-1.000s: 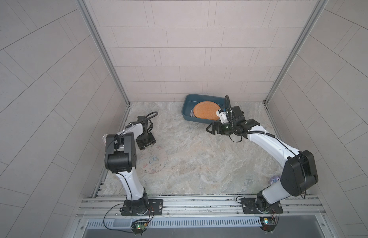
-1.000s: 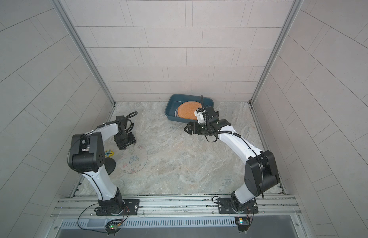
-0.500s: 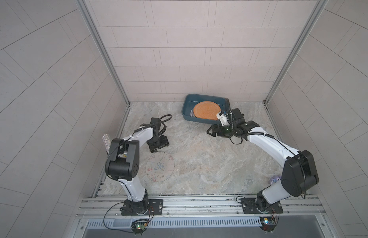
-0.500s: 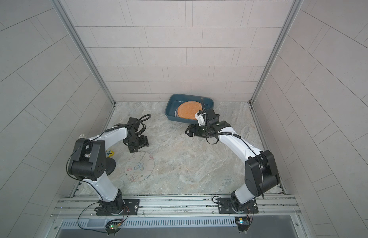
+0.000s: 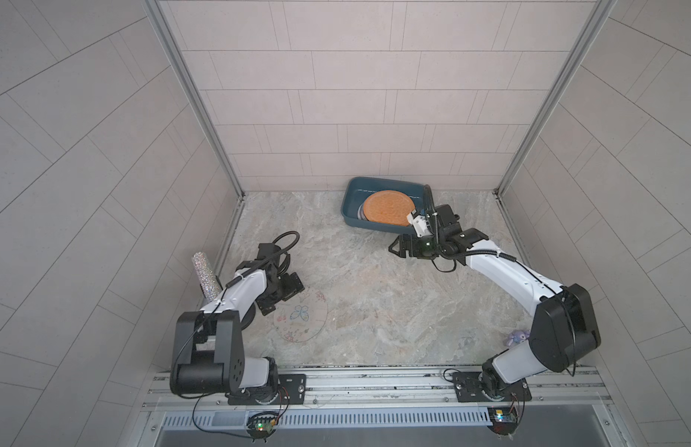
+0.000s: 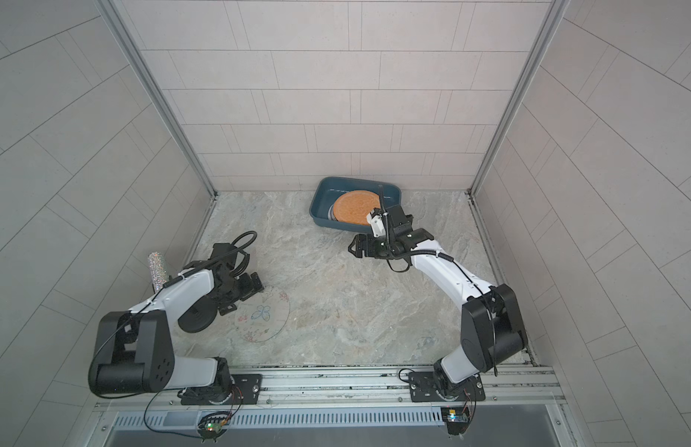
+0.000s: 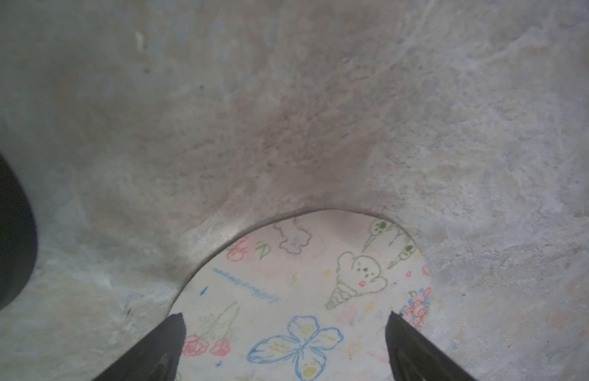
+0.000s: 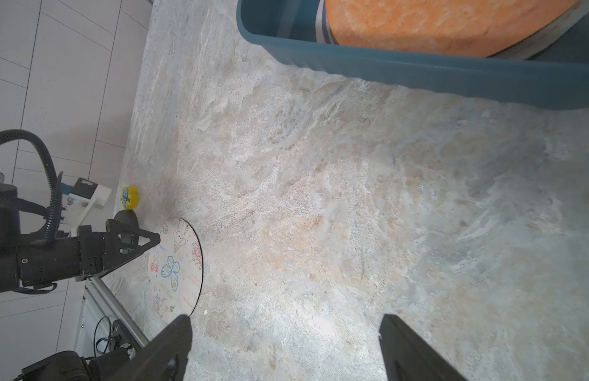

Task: Put the coasters into the storage box
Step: Move the coaster to the center of the board.

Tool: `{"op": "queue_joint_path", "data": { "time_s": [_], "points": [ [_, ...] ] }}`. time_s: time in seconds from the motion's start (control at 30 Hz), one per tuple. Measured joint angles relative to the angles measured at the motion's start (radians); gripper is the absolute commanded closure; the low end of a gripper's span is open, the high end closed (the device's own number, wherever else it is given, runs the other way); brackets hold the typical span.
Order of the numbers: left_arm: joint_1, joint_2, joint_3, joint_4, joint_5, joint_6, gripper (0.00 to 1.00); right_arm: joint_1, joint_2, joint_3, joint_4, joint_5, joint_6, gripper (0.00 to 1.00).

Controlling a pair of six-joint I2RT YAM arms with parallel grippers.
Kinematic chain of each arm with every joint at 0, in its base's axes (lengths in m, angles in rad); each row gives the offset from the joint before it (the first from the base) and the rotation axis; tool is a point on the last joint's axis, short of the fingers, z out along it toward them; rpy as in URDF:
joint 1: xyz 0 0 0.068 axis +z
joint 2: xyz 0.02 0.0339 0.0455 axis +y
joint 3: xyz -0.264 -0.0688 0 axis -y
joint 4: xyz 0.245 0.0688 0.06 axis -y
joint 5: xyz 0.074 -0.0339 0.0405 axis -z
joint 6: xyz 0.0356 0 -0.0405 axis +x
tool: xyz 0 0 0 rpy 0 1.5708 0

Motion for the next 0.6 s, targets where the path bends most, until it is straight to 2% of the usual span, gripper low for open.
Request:
{"op": "queue_joint_path", "data": {
  "time_s": [0.23,0.6],
  "points": [
    [0.075,-0.068,-0.084,0.023,0.014,-0.032,0.00,0.000,0.000,-0.001,0.000,-0.007,-0.003,0.08],
    [0.078,-0.038,-0.106,0.064,0.037,-0.037,0.00,0.000,0.000,-0.007,0.003,-0.027,-0.003,0.08]
  ]
}}
